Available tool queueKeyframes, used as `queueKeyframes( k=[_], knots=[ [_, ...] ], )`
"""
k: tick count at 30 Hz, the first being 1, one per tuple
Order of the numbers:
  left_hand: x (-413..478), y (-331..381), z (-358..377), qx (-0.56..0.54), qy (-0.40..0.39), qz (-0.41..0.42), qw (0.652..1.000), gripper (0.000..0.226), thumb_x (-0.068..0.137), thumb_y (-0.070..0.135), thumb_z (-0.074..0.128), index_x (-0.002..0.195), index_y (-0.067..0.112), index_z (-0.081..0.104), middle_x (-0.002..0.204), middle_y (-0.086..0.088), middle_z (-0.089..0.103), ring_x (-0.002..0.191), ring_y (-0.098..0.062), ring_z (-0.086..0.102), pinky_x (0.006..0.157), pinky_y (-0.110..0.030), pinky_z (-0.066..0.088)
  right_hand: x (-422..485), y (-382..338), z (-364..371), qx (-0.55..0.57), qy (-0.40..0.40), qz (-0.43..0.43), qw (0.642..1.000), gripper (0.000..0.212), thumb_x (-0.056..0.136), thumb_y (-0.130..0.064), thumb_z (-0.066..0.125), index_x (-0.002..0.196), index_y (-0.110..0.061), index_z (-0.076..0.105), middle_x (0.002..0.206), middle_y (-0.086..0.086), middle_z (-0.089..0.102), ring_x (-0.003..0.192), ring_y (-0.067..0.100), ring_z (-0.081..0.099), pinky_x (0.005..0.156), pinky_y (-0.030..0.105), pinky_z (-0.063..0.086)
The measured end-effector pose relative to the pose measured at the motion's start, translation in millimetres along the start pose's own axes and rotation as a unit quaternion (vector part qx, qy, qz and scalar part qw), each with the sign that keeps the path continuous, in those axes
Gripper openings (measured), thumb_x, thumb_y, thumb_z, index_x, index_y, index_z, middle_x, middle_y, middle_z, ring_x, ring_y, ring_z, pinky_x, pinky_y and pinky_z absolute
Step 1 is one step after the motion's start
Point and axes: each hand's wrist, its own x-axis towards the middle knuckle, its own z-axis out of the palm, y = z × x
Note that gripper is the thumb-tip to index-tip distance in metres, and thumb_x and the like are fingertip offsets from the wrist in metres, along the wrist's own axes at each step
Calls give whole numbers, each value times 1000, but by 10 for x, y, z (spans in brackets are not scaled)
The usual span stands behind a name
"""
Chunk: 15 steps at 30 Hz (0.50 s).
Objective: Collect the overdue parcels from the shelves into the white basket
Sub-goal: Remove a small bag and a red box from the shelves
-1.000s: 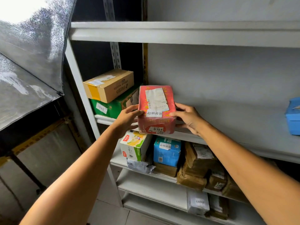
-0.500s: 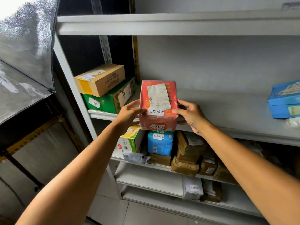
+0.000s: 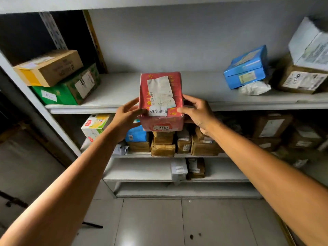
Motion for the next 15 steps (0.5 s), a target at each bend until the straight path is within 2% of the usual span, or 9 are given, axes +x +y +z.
queueKeyframes(
  k=[2,4,6,8,12,14,15],
  knots=[
    [-109,-11,244,6,-16,7,1000,66,88,19,71,148,24,45,120,2,71,110,-14,67,91,-39,54,-216,60,-231,-1,16,2,1000,67,80,-14,78,140,-22,51,137,1,57,122,18,56,97,40,53],
    [-186,-21,473,5,-24,10,1000,64,89,17,70,148,24,45,117,4,72,104,-10,69,86,-35,56,-414,132,-436,3,35,7,999,66,80,-13,78,140,-23,52,136,0,57,119,18,59,95,37,54],
    [-258,-43,705,3,-48,9,999,63,89,14,70,147,24,46,122,0,71,104,-13,70,84,-36,59,-617,192,-642,5,52,8,999,66,81,-8,76,141,-19,51,130,-3,59,103,4,63,80,19,56],
    [-323,-66,925,0,-69,9,998,60,90,12,69,145,25,49,121,-2,71,102,-16,72,79,-35,61,-788,259,-843,-1,70,5,998,65,83,-4,74,142,-15,50,129,-3,58,100,-2,60,73,11,52],
    [-452,-106,1406,-5,-108,14,994,54,91,10,67,141,27,54,113,0,74,101,-18,73,85,-39,61,-1147,380,-1278,-4,106,6,994,65,80,-6,76,140,-17,52,134,-4,57,115,2,53,86,14,48],
    [-506,-129,1627,2,-130,11,991,56,92,12,68,143,27,52,114,2,74,101,-16,72,86,-39,60,-1325,461,-1491,-3,127,17,992,67,79,-6,78,139,-17,53,125,-6,63,116,5,58,93,20,49],
    [-534,-139,1740,9,-142,10,990,57,92,14,68,144,28,51,114,3,73,101,-14,72,87,-39,59,-1422,492,-1593,-8,137,23,990,67,78,-6,78,139,-18,53,118,-9,65,112,2,60,91,19,50]
  ],
)
